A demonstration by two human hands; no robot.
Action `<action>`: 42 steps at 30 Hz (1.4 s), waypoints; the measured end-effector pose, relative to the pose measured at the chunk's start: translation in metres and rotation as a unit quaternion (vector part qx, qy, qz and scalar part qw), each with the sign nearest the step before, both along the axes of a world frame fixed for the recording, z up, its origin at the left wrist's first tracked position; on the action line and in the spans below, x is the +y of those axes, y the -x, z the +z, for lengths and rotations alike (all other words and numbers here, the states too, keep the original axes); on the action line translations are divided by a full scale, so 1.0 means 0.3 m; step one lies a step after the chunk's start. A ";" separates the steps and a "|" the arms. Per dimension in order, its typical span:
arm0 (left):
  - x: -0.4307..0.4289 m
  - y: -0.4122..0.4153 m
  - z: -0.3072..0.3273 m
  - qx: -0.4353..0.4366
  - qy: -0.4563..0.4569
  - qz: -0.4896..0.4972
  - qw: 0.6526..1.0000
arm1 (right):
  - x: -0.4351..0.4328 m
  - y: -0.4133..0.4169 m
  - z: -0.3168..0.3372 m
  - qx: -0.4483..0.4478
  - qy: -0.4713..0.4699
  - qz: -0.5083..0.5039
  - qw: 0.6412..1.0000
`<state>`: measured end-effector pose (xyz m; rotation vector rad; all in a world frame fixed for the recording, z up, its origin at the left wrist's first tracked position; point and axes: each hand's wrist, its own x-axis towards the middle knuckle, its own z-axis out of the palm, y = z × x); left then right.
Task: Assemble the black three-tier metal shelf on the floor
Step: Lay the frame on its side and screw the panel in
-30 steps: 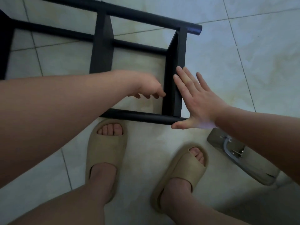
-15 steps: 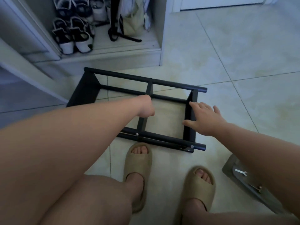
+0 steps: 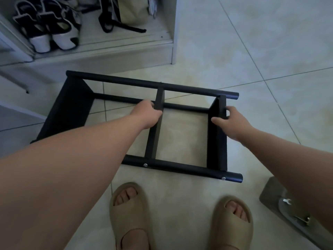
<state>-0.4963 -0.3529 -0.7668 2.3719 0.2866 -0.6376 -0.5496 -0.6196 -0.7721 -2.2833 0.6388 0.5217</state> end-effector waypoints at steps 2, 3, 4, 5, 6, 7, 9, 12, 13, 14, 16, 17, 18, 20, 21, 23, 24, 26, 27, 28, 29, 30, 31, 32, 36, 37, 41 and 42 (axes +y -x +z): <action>-0.009 -0.038 -0.028 -0.017 0.014 0.024 0.999 | -0.007 -0.046 -0.024 -0.008 0.015 -0.045 0.999; -0.014 -0.053 -0.036 -0.014 0.020 0.034 0.999 | -0.011 -0.064 -0.028 -0.003 0.020 -0.061 0.998; -0.019 -0.064 -0.039 -0.006 0.024 0.042 0.999 | -0.013 -0.077 -0.029 0.006 0.028 -0.066 0.997; -0.025 -0.072 -0.039 0.005 0.022 0.048 0.999 | -0.012 -0.085 -0.025 0.015 0.040 -0.059 0.997; -0.031 -0.077 -0.036 0.016 0.015 0.051 0.998 | -0.009 -0.087 -0.018 0.020 0.054 -0.049 0.997; -0.034 -0.078 -0.031 0.025 0.004 0.051 0.998 | -0.005 -0.084 -0.009 0.020 0.066 -0.041 0.997; -0.032 -0.067 -0.014 0.034 -0.001 0.053 0.998 | 0.008 -0.067 0.015 0.009 0.074 -0.035 0.997; -0.012 -0.038 0.034 0.030 0.029 0.067 0.997 | 0.018 -0.034 0.069 -0.027 0.087 -0.024 0.996; -0.004 -0.027 0.059 0.021 0.036 0.066 0.997 | 0.020 -0.025 0.095 -0.048 0.098 -0.019 0.994; 0.006 -0.015 0.088 0.009 0.041 0.066 0.997 | 0.023 -0.018 0.123 -0.073 0.108 -0.013 0.991; 0.025 0.012 0.151 -0.014 0.053 0.072 0.996 | 0.033 -0.002 0.184 -0.124 0.108 -0.012 0.986; 0.035 0.027 0.181 -0.024 0.057 0.075 0.995 | 0.042 0.010 0.216 -0.145 0.094 -0.017 0.985; 0.046 0.042 0.210 -0.033 0.056 0.077 0.995 | 0.052 0.024 0.244 -0.162 0.078 -0.022 0.983; 0.072 0.074 0.259 -0.049 0.045 0.074 0.995 | 0.076 0.053 0.292 -0.190 0.059 -0.015 0.980; 0.086 0.092 0.278 -0.056 0.038 0.072 0.995 | 0.089 0.067 0.310 -0.201 0.055 -0.007 0.978; 0.108 0.136 0.302 -0.067 0.021 0.073 0.995 | 0.114 0.094 0.331 -0.211 0.045 0.004 0.976; 0.114 0.162 0.305 -0.070 0.011 0.081 0.994 | 0.125 0.110 0.334 -0.209 0.042 0.008 0.977; 0.118 0.221 0.299 -0.073 -0.008 0.106 0.992 | 0.138 0.148 0.325 -0.193 0.043 0.014 0.980; 0.117 0.253 0.290 -0.070 -0.012 0.116 0.991 | 0.142 0.171 0.314 -0.182 0.043 0.015 0.982; 0.116 0.283 0.279 -0.066 -0.011 0.123 0.990 | 0.145 0.195 0.299 -0.172 0.043 0.016 0.984; 0.114 0.312 0.265 -0.061 -0.008 0.128 0.990 | 0.146 0.220 0.282 -0.164 0.044 0.015 0.985; 0.113 0.340 0.250 -0.058 -0.006 0.132 0.989 | 0.146 0.243 0.263 -0.159 0.044 0.013 0.986; 0.110 0.364 0.235 -0.059 -0.003 0.137 0.989 | 0.144 0.263 0.243 -0.156 0.044 0.009 0.987; 0.107 0.384 0.221 -0.064 0.000 0.144 0.988 | 0.141 0.281 0.226 -0.154 0.040 0.002 0.987; 0.089 0.442 0.190 -0.088 0.022 0.184 0.979 | 0.131 0.319 0.184 -0.162 0.008 -0.037 0.986; 0.086 0.453 0.182 -0.092 0.033 0.196 0.976 | 0.130 0.329 0.176 -0.163 0.003 -0.040 0.986; 0.070 0.510 0.138 -0.091 0.049 0.244 0.964 | 0.140 0.382 0.150 -0.156 -0.023 -0.066 0.985; 0.066 0.526 0.126 -0.090 0.051 0.258 0.961 | 0.144 0.399 0.142 -0.150 -0.030 -0.072 0.986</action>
